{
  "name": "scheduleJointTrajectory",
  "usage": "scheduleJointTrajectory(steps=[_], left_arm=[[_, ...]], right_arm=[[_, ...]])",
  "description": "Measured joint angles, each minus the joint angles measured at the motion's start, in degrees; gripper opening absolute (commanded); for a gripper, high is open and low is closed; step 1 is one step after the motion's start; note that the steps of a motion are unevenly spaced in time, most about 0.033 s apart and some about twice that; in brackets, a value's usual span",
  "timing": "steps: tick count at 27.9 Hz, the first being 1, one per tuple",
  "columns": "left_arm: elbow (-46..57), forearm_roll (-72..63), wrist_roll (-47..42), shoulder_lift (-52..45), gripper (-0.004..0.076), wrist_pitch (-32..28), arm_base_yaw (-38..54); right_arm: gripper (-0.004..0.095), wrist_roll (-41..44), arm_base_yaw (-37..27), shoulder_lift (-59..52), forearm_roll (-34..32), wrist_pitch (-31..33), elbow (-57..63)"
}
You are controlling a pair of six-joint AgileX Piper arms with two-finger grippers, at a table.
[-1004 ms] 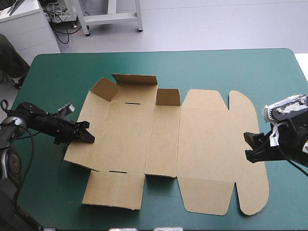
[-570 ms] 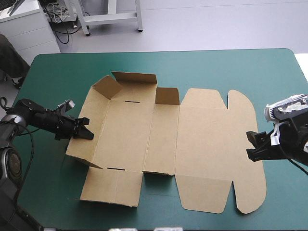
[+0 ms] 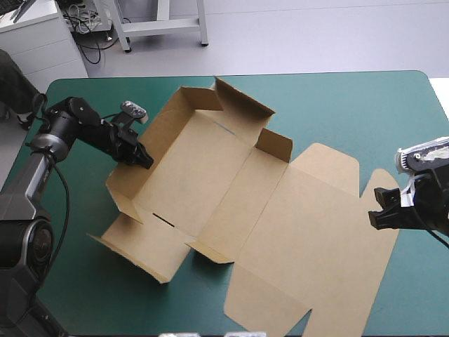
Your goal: Fold the box
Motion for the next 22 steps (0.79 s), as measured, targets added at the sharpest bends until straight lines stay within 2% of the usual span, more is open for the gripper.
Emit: scheduleJointTrajectory(steps=[5,8,12,14,18,22], left_arm=[[-11.29,10.31,8.14,1.30,-0.0031,-7.58,-7.55],[-16.34,14.20,15.05,3.61,-0.0031,-8.56,-11.36],[-19.66,16.80,22.77,6.08,-0.0032,-11.53,-17.09],[-19.94,18.02,25.64,6.70,-0.0032,-15.66,-20.12],[-20.00,21.08,26.20,6.90,-0.0033,-21.46,-25.04],[-20.00,25.78,21.21,6.07,-0.0033,-23.84,-28.58]], right_arm=[[0.0616,0.35,0.00,0.00,-0.34,-0.37,0.00],[0.0616,0.79,0.00,0.05,-0.40,-1.47,0.00],[0.0616,2.30,0.00,0.86,-1.26,-2.53,0.00],[0.0616,4.11,0.00,1.74,-2.70,-2.65,0.00],[0.0616,7.38,0.00,3.26,-7.10,-3.07,0.00],[0.0616,10.53,0.00,4.18,-11.75,-4.64,0.00]])
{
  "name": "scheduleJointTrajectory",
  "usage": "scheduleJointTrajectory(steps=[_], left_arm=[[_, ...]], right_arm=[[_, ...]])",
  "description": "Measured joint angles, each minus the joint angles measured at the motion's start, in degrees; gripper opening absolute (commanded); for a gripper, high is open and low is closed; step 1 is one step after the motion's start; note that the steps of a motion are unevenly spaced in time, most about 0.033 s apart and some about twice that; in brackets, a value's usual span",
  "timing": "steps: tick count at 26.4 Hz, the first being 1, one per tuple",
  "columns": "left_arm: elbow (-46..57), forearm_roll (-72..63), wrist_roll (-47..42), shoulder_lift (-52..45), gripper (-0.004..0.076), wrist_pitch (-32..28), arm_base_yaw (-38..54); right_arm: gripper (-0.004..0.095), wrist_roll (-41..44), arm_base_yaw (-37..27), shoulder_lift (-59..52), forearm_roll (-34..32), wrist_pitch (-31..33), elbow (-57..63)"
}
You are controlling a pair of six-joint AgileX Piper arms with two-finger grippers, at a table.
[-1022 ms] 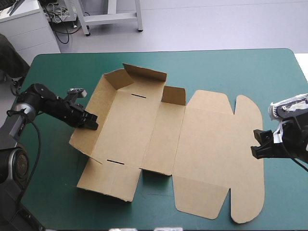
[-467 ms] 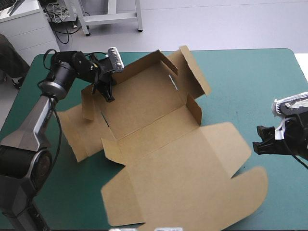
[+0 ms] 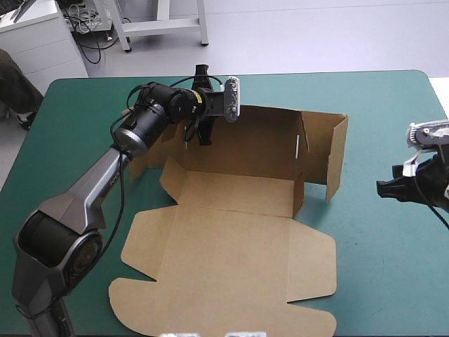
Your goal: Fold the box
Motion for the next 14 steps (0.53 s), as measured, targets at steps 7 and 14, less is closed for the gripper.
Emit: scheduleJointTrajectory(steps=[7,14], left_arm=[[4.37,23.97,-22.48,-4.27,-0.0033,-9.37,-5.24],[17.86,39.01,-38.20,-7.83,-0.0033,-15.60,-10.53]], right_arm=[[0.0599,-2.19,-8.68,4.03,3.05,-5.37,0.00],[0.0599,-14.25,-24.84,11.46,22.54,-11.11,-0.12]])
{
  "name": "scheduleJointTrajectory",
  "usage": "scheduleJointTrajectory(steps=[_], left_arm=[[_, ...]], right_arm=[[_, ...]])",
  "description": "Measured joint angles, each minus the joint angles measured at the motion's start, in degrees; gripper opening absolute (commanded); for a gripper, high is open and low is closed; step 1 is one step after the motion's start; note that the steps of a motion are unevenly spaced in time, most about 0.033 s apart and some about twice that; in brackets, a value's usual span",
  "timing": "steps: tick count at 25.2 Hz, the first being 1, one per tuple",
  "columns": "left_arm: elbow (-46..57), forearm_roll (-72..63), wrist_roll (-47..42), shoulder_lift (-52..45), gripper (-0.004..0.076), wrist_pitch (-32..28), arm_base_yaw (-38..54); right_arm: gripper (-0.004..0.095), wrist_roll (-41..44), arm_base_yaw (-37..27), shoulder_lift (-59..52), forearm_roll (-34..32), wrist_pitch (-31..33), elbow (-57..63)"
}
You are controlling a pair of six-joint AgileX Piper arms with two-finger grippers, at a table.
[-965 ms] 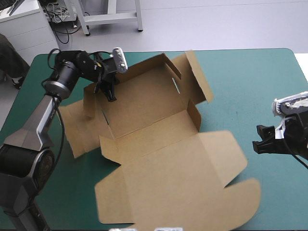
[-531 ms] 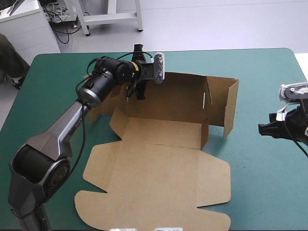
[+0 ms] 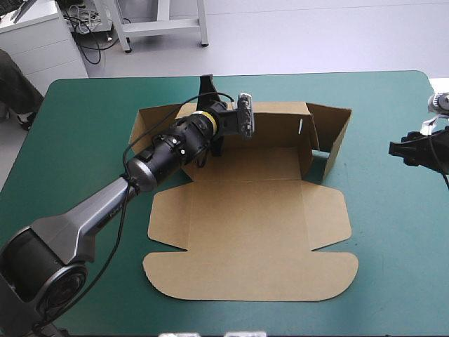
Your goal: Fold the box
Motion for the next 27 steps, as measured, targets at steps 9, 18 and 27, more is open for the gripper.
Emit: scheduleJointTrajectory(steps=[9,18,27], left_arm=[[7.89,28.99,-29.67,-0.49,-0.0033,-6.28,-2.49],[7.89,40.10,-39.06,2.38,-0.0032,-5.42,-2.54],[7.83,44.69,-43.01,3.65,-0.0032,-4.02,-2.60]], right_arm=[[0.0597,-2.97,-3.11,11.05,9.11,0.64,-6.76],[0.0595,-3.37,-3.11,21.74,15.84,5.10,-19.21],[0.0595,-2.30,3.45,34.74,16.09,7.39,-34.16]])
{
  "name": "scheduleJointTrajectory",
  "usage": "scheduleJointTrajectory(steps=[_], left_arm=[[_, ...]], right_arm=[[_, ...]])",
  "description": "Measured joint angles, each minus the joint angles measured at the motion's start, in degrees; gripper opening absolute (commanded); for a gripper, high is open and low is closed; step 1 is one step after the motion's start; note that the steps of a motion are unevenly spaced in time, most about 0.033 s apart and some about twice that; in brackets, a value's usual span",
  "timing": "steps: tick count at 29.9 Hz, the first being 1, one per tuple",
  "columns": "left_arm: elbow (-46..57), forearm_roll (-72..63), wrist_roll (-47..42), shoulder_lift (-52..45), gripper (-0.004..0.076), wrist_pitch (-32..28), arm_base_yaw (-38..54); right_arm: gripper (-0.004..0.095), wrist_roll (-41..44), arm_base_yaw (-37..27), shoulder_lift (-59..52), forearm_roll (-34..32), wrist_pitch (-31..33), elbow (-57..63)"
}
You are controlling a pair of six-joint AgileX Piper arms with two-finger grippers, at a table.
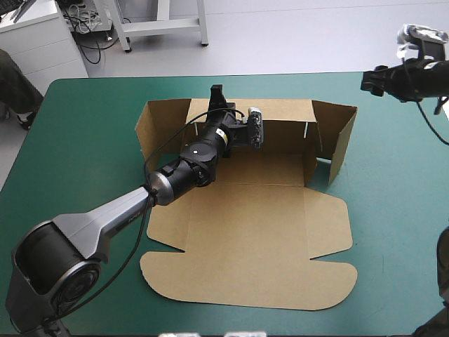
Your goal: Fold the box
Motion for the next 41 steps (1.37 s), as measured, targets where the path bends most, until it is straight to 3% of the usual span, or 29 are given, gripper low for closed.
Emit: scheduleJointTrajectory(steps=[8,22,29,36,41], left_arm=[[0.06,2.47,-3.70,0.06,-0.0032,1.00,0.00],[0.06,2.52,-3.82,0.09,-0.0032,1.24,0.00],[0.06,2.53,-3.82,0.09,-0.0032,1.29,0.00],[0.11,2.84,-3.82,0.16,-0.0032,1.29,0.00],[0.10,2.97,-3.84,0.16,-0.0032,1.36,0.00]], right_arm=[[0.0581,5.84,6.18,12.69,-8.64,0.27,-10.86],[0.0576,6.76,7.15,18.09,-10.05,8.61,-14.29],[0.0532,5.89,7.81,17.85,-9.12,9.36,-14.18],[0.0531,2.61,9.86,13.59,-7.85,8.11,-5.81],[0.0532,-2.01,9.91,6.49,-5.08,-0.40,6.76]])
